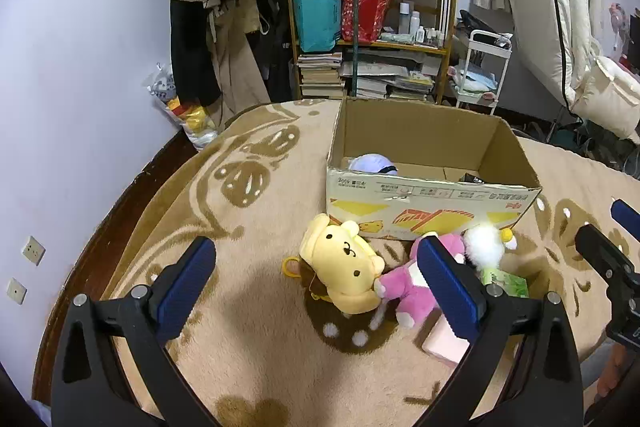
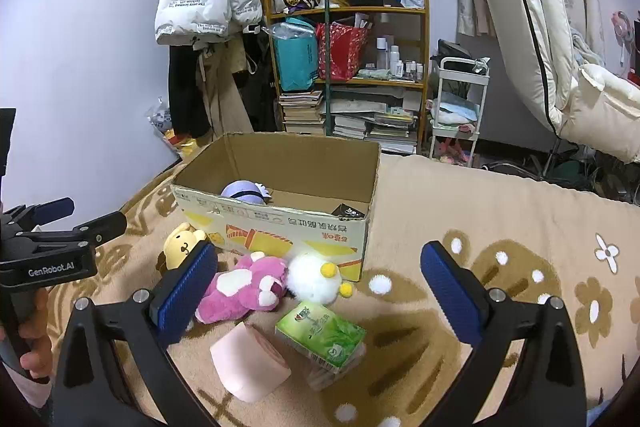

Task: Organize soft objects
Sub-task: 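Withdraw both open tools from the box back toward the remaining toys, then lower the left tool onto the yellow bear while the right tool reaches the white chick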

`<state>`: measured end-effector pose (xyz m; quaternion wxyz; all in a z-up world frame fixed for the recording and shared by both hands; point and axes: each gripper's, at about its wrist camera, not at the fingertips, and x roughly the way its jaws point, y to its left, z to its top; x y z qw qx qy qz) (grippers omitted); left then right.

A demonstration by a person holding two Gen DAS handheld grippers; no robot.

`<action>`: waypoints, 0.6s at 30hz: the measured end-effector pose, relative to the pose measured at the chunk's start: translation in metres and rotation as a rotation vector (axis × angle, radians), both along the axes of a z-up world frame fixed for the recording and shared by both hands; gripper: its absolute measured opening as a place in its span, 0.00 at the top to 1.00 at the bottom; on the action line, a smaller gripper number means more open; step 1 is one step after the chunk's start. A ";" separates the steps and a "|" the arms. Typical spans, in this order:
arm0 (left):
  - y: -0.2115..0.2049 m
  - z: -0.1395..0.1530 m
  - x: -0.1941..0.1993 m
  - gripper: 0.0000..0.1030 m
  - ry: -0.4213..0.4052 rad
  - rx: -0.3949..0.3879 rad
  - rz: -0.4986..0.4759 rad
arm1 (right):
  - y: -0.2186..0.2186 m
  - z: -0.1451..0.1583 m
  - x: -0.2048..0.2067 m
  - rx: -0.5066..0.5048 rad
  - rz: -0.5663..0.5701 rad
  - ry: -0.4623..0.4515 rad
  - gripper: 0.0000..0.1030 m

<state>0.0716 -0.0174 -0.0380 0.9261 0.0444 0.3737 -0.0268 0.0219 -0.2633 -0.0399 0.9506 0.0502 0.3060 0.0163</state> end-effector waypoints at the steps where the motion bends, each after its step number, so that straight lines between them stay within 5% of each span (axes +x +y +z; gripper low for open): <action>1: 0.001 -0.001 0.002 0.03 0.007 -0.002 0.000 | 0.002 -0.001 0.000 0.004 -0.001 0.004 0.00; 18: 0.000 -0.033 0.033 0.03 0.131 0.024 0.032 | -0.001 -0.023 0.022 0.019 -0.020 0.083 0.00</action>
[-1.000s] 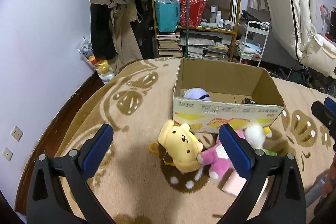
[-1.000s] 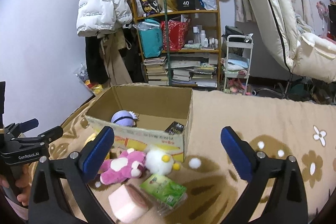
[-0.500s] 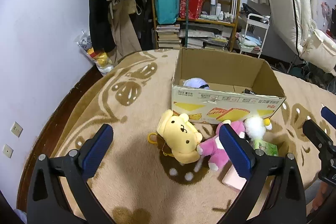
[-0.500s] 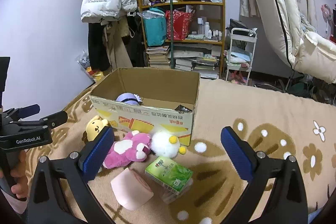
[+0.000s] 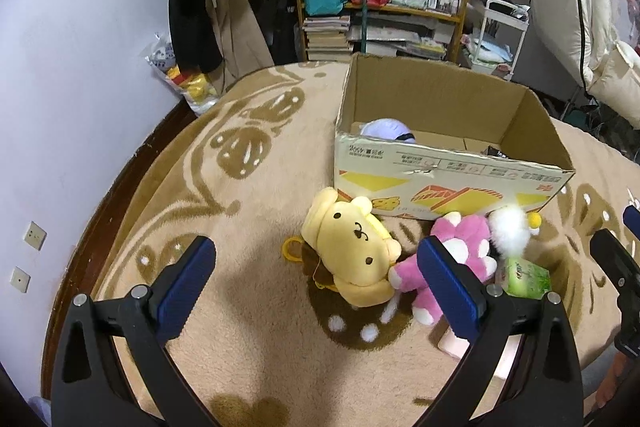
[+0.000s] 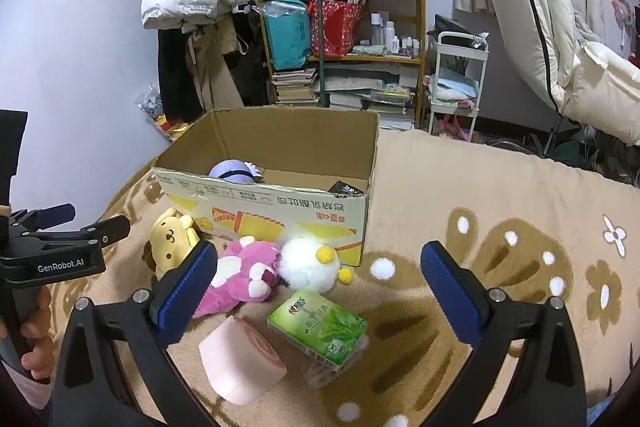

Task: Organize soft objects
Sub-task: 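Lower the left tool onto the yellow bear while the right tool reaches the white chick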

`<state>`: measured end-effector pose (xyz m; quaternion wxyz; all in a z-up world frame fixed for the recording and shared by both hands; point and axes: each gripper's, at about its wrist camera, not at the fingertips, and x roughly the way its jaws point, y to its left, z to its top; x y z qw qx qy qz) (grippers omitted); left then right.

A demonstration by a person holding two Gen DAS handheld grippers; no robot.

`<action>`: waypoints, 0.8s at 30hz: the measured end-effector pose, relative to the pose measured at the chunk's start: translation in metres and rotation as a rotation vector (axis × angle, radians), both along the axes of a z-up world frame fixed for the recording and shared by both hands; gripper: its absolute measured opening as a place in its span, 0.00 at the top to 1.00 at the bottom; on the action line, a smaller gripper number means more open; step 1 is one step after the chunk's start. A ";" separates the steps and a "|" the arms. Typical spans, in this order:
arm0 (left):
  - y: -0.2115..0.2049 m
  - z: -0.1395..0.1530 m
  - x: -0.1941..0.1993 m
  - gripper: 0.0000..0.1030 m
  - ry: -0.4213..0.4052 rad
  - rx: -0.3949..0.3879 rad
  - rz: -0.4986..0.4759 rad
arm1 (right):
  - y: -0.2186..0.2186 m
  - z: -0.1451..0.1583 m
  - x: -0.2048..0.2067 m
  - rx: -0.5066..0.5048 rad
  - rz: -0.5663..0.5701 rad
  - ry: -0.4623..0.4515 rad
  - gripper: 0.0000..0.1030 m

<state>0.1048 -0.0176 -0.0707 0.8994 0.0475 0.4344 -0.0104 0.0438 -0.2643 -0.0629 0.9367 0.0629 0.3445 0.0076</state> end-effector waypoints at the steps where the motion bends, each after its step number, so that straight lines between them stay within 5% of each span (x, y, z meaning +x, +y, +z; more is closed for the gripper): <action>1: 0.001 -0.002 0.002 0.03 0.008 -0.002 0.004 | 0.000 -0.002 0.002 0.002 -0.001 0.005 0.00; 24: -0.015 -0.061 0.052 0.03 0.188 0.037 -0.023 | -0.001 -0.061 0.063 0.038 -0.024 0.191 0.00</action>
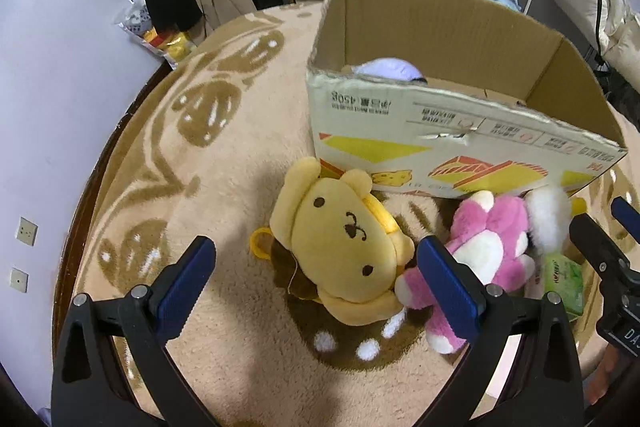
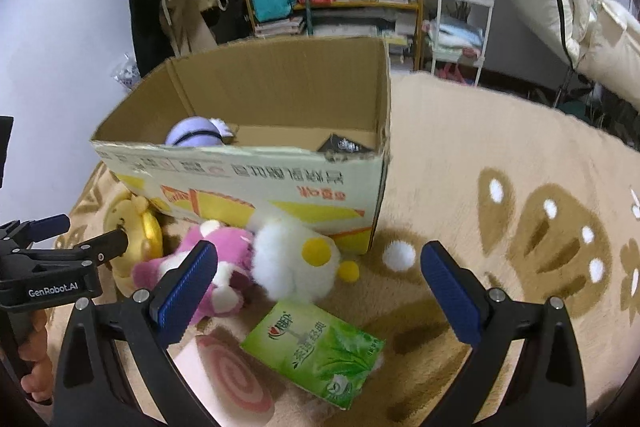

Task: Organize soft objects
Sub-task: 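Lower the left tool onto the yellow bear while the right tool reaches the white chick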

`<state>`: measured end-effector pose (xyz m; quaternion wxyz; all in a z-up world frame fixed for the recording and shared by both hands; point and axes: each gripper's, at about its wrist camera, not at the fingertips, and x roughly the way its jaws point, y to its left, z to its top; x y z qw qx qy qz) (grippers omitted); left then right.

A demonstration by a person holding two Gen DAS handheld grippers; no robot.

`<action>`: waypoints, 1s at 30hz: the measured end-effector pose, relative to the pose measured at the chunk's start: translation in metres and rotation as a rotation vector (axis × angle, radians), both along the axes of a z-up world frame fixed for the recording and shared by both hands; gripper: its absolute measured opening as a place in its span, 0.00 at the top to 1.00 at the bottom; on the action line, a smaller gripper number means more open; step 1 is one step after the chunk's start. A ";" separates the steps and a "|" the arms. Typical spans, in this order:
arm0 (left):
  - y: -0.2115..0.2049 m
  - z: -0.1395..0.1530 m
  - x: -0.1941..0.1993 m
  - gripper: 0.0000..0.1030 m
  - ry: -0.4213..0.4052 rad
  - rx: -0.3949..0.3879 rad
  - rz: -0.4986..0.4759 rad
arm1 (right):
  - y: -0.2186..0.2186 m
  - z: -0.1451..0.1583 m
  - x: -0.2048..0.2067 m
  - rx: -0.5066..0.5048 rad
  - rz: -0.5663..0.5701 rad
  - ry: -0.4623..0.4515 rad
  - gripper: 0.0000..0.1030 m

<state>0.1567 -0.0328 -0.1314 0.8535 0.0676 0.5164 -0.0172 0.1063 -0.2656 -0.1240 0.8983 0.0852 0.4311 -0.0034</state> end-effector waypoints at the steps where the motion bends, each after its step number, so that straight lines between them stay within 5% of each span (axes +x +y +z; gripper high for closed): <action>1: 0.000 -0.002 0.000 0.03 0.004 0.003 0.000 | -0.001 -0.003 0.002 0.006 -0.003 0.010 0.00; 12: -0.004 -0.023 0.016 0.03 0.051 0.013 0.003 | -0.011 -0.026 0.014 0.094 -0.036 0.072 0.00; 25: 0.000 -0.038 0.028 0.03 0.090 -0.022 0.023 | -0.002 -0.039 0.024 0.130 0.012 0.129 0.34; 30: 0.000 -0.043 0.029 0.03 0.099 -0.026 0.024 | 0.009 -0.040 0.030 0.102 0.045 0.137 0.39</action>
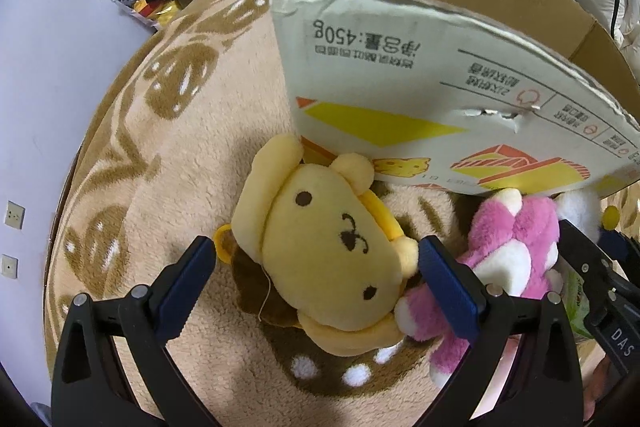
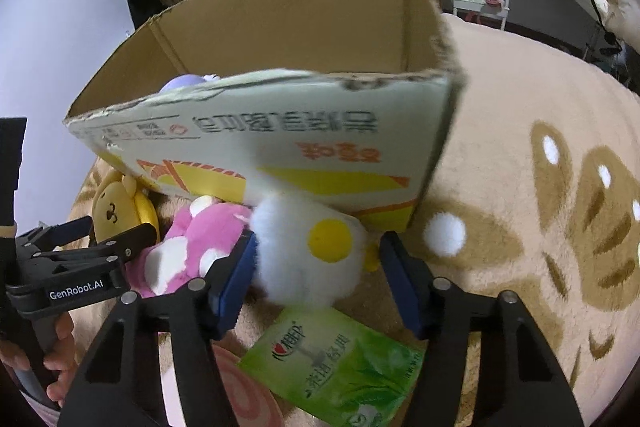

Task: Organize soft objects
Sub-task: 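Lower the left tool onto the yellow bear while the right tool reaches the white chick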

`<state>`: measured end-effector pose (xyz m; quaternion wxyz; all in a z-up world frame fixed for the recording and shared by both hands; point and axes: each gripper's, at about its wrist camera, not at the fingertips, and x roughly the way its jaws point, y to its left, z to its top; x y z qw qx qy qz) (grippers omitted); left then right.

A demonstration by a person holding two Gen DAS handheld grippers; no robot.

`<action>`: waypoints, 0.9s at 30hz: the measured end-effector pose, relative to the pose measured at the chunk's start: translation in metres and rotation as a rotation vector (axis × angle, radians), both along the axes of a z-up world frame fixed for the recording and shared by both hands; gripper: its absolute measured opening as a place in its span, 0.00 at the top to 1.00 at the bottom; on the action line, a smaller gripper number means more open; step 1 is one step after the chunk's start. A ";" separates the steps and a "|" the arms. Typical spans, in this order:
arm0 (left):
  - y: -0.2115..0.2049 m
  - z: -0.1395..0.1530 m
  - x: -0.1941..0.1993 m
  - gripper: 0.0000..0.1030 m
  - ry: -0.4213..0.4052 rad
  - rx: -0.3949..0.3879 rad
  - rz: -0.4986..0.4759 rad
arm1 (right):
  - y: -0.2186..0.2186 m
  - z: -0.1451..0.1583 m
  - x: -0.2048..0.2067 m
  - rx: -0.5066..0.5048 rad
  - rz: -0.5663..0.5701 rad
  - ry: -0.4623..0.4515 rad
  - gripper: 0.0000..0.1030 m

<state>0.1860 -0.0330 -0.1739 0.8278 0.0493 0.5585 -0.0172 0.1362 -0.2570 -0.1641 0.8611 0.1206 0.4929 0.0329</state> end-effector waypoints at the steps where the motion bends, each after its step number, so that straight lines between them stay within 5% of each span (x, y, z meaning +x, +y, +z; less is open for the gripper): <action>1: 0.000 0.000 0.000 0.03 0.001 -0.002 0.000 | -0.001 0.000 0.002 0.005 0.003 0.001 0.43; 7: 0.003 -0.001 0.000 0.05 0.004 -0.019 0.018 | -0.012 -0.007 0.011 0.071 -0.032 0.022 0.43; 27: 0.005 -0.003 0.000 0.24 0.019 -0.069 0.023 | 0.005 -0.013 0.011 -0.019 -0.012 0.029 0.52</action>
